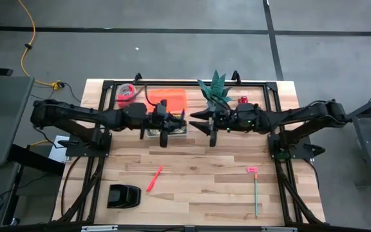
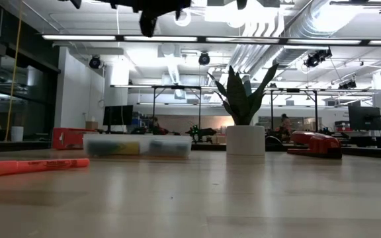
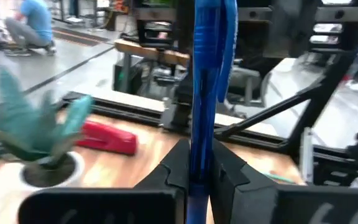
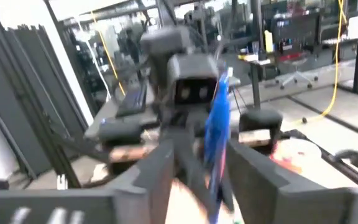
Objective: Pack school essentials
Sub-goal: Put the blue pen into the orange supply box
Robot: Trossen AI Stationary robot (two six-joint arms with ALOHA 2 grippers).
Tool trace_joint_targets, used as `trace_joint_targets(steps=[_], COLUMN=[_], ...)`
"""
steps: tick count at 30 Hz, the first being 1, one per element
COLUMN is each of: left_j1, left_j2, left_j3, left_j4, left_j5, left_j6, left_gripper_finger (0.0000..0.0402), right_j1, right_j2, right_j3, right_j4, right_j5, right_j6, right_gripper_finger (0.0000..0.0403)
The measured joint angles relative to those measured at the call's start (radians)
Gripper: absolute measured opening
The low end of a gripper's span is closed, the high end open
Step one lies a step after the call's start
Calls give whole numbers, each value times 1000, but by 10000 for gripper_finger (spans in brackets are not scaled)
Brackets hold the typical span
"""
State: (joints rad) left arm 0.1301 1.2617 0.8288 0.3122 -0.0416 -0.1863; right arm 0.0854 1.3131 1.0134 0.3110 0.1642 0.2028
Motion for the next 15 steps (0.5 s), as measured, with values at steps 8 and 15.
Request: trace_joint_targets(steps=[8,15], left_j1=[43,-12], left_j2=[-249,-430], left_j3=[0,-37], left_j4=[-209,-218], left_j5=[3,-37], left_j6=[66,59], left_gripper_finger=[17,15], right_j1=[-7,-6], right_j2=[-145,-174], right_j3=[0,-1], right_j4=[-276,-384], right_j5=[17,14], right_j6=[0,2], right_gripper_finger=[209,211])
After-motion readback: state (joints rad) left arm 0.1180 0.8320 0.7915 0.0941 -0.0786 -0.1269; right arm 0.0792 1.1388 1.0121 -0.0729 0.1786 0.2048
